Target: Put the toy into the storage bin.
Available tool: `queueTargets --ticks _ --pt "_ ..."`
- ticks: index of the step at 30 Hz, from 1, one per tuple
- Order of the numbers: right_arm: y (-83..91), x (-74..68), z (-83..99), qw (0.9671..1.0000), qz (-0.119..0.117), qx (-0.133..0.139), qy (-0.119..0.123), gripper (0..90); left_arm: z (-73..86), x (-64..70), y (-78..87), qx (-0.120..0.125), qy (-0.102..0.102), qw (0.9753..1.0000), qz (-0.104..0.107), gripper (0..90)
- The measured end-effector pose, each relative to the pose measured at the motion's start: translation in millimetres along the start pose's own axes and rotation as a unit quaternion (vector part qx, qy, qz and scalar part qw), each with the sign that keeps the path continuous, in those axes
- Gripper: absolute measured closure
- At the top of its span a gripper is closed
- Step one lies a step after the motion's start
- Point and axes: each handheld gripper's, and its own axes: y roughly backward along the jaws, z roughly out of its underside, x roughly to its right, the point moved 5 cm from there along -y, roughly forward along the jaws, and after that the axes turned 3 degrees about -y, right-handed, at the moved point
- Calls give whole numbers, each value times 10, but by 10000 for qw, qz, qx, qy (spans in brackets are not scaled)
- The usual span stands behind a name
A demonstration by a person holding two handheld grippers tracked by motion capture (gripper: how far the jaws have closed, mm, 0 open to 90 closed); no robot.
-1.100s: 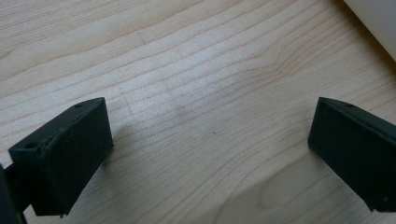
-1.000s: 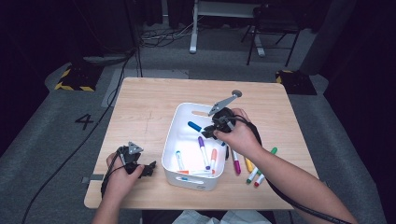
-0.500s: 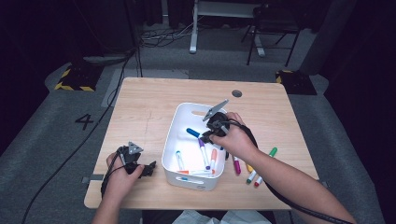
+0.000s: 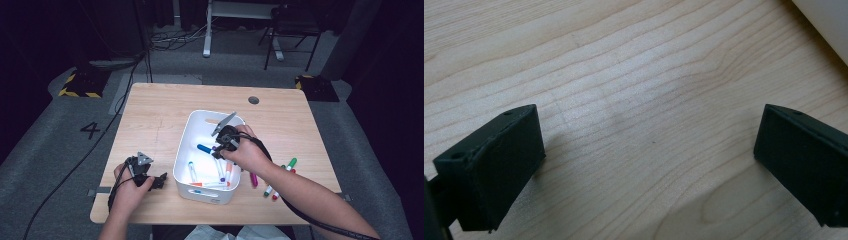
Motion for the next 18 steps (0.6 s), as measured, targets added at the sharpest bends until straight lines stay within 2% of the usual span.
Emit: queueTargets --ticks 1,2,3,4,6,9,10,11,18 --pt "-21 -5 8 10000 -70 -34 7 758 0 -1 1 -6 -3 10000 1 1" --pt "-27 -14 14 9999 -125 -66 -69 693 0 0 1 -6 2 10000 0 1" --pt "-27 -16 10 9999 -135 -7 -102 584 0 0 0 1 4 10000 0 1" --pt "-15 -14 1 9998 -105 40 -145 520 0 -1 0 -1 -4 10000 -1 1" --pt "41 -2 -30 9995 -60 275 -154 461 1 1 1 -12 0 10000 11 1" --pt "158 -6 -60 9984 -106 509 -222 434 0 -1 1 -5 -4 10000 -1 1" --pt "203 -12 -57 9983 -80 493 -303 425 0 0 1 -10 0 10000 9 1" --pt "238 -3 -63 9981 -56 564 -249 426 0 0 1 -8 3 10000 7 1" --pt "527 40 -28 9961 50 826 -309 419 -6 -11 -1 5 -28 10000 -20 1"
